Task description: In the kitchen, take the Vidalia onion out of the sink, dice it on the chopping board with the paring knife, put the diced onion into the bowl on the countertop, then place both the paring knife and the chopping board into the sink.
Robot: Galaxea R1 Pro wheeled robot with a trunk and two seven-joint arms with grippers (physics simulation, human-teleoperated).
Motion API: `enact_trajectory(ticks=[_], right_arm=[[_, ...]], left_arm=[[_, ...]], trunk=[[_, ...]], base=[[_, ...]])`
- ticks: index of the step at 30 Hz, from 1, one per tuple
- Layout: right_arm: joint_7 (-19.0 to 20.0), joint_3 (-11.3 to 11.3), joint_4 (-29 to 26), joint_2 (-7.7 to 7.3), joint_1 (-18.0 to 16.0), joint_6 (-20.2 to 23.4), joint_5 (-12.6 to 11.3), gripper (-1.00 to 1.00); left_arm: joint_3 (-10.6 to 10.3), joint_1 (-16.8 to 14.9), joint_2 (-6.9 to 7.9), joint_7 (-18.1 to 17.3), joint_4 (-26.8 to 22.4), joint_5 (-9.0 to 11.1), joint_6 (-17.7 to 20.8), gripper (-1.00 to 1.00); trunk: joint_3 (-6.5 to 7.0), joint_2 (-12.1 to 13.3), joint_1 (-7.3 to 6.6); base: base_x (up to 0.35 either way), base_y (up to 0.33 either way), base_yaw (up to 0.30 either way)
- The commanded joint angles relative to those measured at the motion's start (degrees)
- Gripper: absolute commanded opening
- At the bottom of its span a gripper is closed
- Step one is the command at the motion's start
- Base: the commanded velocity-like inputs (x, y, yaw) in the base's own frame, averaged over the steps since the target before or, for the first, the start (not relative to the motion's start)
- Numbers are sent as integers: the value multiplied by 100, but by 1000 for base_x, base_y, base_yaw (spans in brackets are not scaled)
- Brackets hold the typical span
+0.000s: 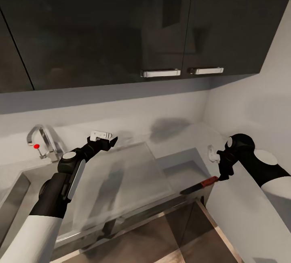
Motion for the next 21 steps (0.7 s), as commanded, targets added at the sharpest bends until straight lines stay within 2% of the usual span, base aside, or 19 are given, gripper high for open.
enact_trajectory(ticks=[1, 8, 10, 21], right_arm=[[22, 18, -7, -6, -8, 60, 11, 100], [19, 12, 5, -62, -8, 61, 13, 100], [26, 16, 11, -131, -8, 62, 15, 100], [24, 25, 79, -188, -1, 64, 22, 100]], left_arm=[[-4, -6, 3, -5, -7, 18, 36, 100], [-4, -6, 3, -5, 6, 18, 36, 100], [-4, -6, 3, -5, 7, 18, 36, 100], [-4, -6, 3, -5, -5, 17, 36, 100]], trunk=[[-14, -13, 5], [-14, -13, 5], [-14, -13, 5], [-14, -13, 5]], base=[[123, 0, 0], [206, 0, 0], [25, 0, 0], [2, 0, 0]])
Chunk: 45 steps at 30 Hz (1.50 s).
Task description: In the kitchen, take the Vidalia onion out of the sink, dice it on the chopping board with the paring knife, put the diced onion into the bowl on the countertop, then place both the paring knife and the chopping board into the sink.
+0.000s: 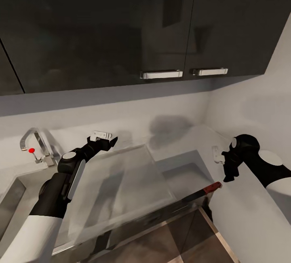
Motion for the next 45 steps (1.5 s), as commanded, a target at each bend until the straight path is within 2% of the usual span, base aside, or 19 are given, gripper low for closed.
enact_trajectory(ticks=[1, 16, 38, 45], right_arm=[[21, 19, 28, -23, -6, 60, 9, 100], [-15, 27, 356, -80, 3, 58, 9, 100], [-34, 37, 375, -56, 4, 60, 1, 100], [-24, 37, 374, -54, 8, 10, -11, 100]], left_arm=[[-4, -6, 3, -5, -7, 18, 36, 100], [-4, -6, 3, -5, -8, 19, 36, 100], [-4, -6, 3, -5, -8, 19, 36, 100], [-4, -6, 3, -5, -36, 19, 36, 100]], trunk=[[-14, -14, 4], [-14, -14, 4], [-15, -14, 4], [-54, -14, 4]], base=[[0, 0, 0], [0, 0, 0], [0, 0, 0], [0, 0, 43]])
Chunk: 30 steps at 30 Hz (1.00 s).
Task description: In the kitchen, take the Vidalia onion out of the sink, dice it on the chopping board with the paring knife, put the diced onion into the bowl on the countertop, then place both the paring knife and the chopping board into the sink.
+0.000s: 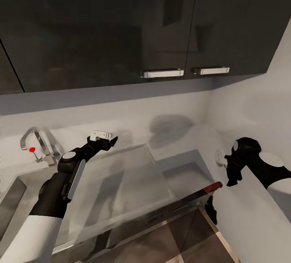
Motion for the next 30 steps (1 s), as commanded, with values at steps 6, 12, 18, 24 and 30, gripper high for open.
enact_trajectory(ticks=[6, 12, 18, 24, 30], right_arm=[[24, 21, -7, 85, -5, -20, 1, 100], [27, 21, -7, 227, -6, -22, 0, 100], [28, 21, -7, 288, -6, -22, 0, 100], [24, 25, -7, 301, -7, -22, 0, 100], [29, 29, -2, 299, -5, -22, 0, 100]], left_arm=[[-4, -6, 3, -5, -18, 18, 36, 100], [-4, -6, 3, -5, -23, 18, 36, 100], [-4, -6, 3, -5, -25, 18, 38, 100], [-4, -6, 3, -5, -30, 18, 42, 100], [-4, -6, 3, -5, -109, 18, 161, 100]], trunk=[[-26, -14, 4], [-40, -14, 4], [-60, -14, 4], [-81, -14, 4], [-104, -14, 4]], base=[[0, 0, 9], [0, 0, 0], [0, 0, 0], [0, 0, 0], [0, 0, 0]])
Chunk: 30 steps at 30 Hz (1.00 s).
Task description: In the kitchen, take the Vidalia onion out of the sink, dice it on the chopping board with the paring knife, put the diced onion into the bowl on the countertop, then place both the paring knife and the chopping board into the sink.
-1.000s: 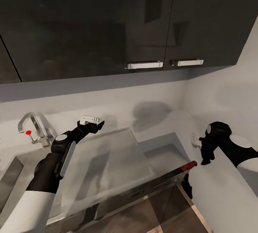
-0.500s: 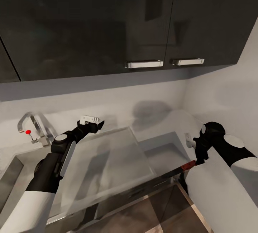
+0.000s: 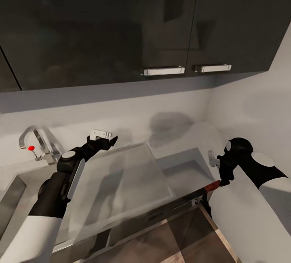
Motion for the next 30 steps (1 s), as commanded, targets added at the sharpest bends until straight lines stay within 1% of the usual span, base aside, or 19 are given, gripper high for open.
enact_trajectory(ticks=[1, 8, 25, 30], right_arm=[[26, 20, -6, -6, -8, 60, 6, 100], [29, 21, 46, -8, 2, 60, 6, 100], [23, 28, 96, -6, 2, 64, 6, 100], [9, 121, 99, -4, 2, 74, 6, 100]], left_arm=[[-4, -6, 3, -5, -33, 18, 134, 100], [-4, -6, 3, -5, -118, 18, 259, 100], [-4, -6, 3, -5, -124, 18, 272, 100], [-4, -6, 3, -5, -124, 18, 268, 100]], trunk=[[-17, -14, 4], [-44, -14, 4], [-110, -14, 4], [-129, -14, 4]], base=[[0, 0, 0], [0, 0, 0], [0, 0, 0], [0, 0, 0]])
